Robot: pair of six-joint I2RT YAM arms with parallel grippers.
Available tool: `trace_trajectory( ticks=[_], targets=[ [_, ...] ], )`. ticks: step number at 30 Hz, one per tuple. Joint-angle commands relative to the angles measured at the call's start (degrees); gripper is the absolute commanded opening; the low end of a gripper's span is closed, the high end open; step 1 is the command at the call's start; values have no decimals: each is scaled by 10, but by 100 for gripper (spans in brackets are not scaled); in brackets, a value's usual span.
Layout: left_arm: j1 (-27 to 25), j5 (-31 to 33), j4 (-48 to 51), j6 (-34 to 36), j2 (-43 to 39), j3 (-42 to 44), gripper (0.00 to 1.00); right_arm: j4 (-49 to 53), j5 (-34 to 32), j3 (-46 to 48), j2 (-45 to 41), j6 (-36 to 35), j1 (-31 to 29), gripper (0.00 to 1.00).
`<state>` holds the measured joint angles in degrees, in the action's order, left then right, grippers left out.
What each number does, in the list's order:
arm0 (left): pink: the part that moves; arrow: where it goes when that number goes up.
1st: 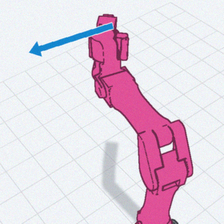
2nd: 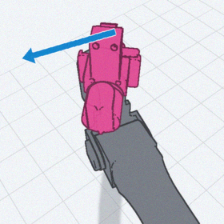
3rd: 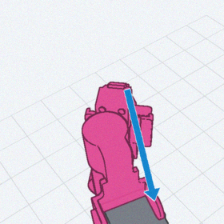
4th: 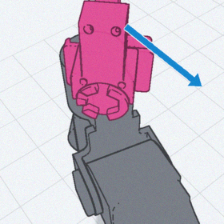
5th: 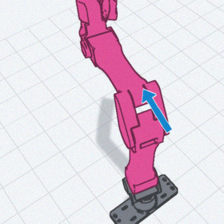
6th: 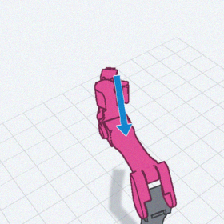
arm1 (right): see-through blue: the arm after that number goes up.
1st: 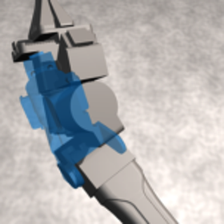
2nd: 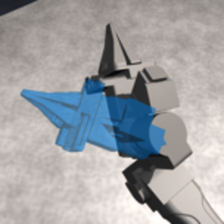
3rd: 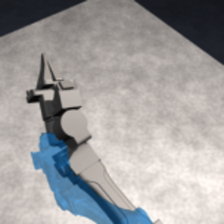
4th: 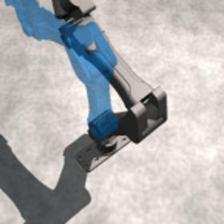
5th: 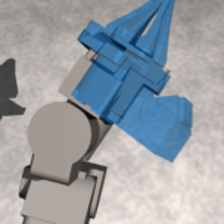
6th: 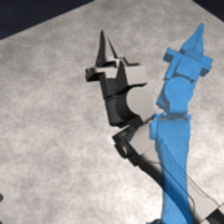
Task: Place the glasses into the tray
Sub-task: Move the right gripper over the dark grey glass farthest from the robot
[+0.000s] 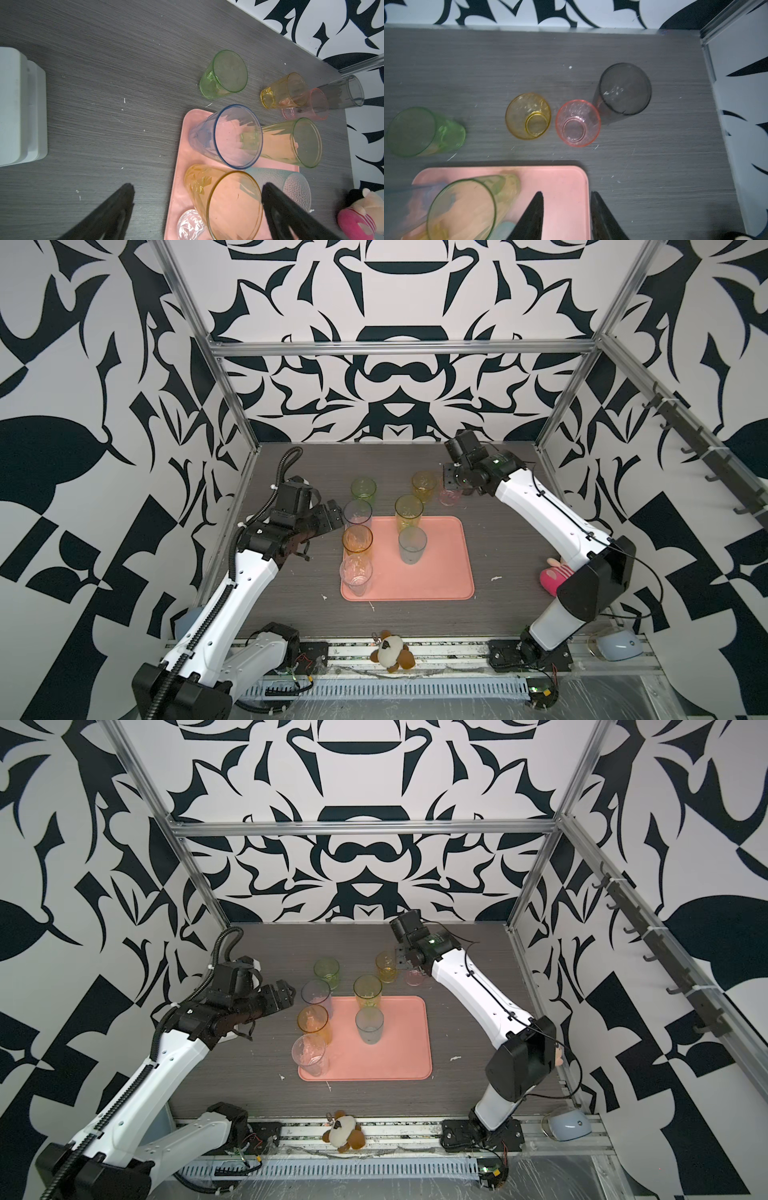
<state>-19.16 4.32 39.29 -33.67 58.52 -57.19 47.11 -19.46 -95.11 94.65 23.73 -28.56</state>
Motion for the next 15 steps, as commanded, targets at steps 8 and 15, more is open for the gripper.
trace_trajectory(
  ticks=[8, 15],
  targets=[
    [-2, 22, 31, -3, -10, -34, 99, -87, 1, -7, 7, -47, 108, 46],
    [-2, 26, 37, -4, -7, -37, 99, -90, 46, -21, 48, -33, 181, 50]
  ],
)
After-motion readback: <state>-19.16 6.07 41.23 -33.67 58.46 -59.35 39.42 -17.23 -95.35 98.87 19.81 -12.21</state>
